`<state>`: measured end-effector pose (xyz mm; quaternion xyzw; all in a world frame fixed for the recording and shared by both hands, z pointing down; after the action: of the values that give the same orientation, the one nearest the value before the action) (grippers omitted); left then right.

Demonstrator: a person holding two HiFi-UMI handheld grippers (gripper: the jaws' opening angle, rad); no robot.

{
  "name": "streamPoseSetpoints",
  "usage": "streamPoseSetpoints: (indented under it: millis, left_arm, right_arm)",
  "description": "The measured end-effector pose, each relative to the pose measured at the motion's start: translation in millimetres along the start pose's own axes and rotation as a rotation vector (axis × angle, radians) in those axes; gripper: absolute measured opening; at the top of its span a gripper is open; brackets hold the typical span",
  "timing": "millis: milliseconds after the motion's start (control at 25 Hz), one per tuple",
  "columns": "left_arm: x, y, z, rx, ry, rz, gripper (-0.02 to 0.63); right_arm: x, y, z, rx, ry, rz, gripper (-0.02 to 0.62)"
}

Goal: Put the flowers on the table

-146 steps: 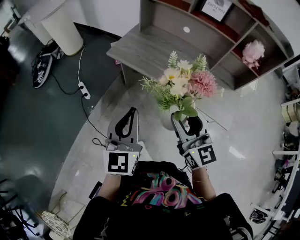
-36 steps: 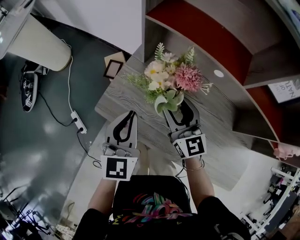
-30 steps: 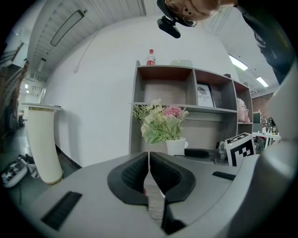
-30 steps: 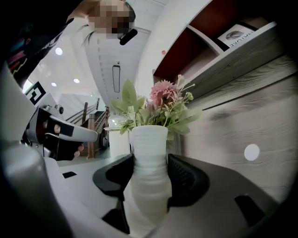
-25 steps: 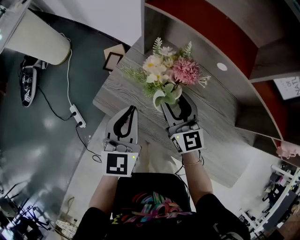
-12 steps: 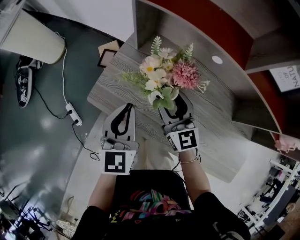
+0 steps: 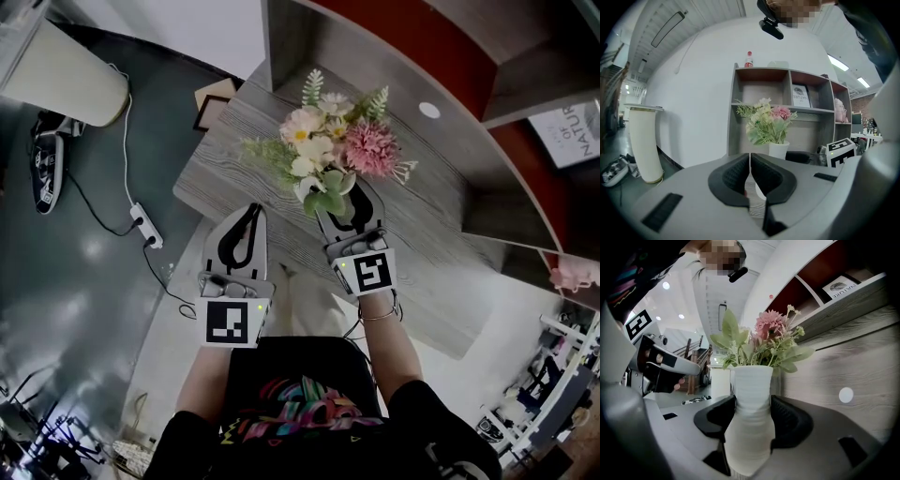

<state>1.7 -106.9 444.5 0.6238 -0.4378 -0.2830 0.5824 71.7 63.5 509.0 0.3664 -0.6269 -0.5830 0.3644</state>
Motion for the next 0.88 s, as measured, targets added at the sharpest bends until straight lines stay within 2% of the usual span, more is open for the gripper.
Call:
streamPoseSetpoints:
  millis: [320,880]
  left_arm:
    - [-3,-5,9,-0.018,0.004,-0.007,0.032]
    - [-20,-26,14,-0.058,0.041,-0.042,0.032]
  right_arm:
    - [4,-2,11,0.021,-0.014,-0.022,0.294]
    - [-8,-28,36,0.0,0.043,-0.037,0.298]
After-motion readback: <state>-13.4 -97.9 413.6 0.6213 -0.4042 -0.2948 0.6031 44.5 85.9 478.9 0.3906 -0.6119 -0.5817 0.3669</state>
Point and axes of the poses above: the fingertips, and each gripper's own axes: z backward along the fingers, x to its left, y out of its underside, the point moved 8 cm from there along z, backward along the fingers, and after that the axes turned 15 degrees about y, right-handed, at the moved point
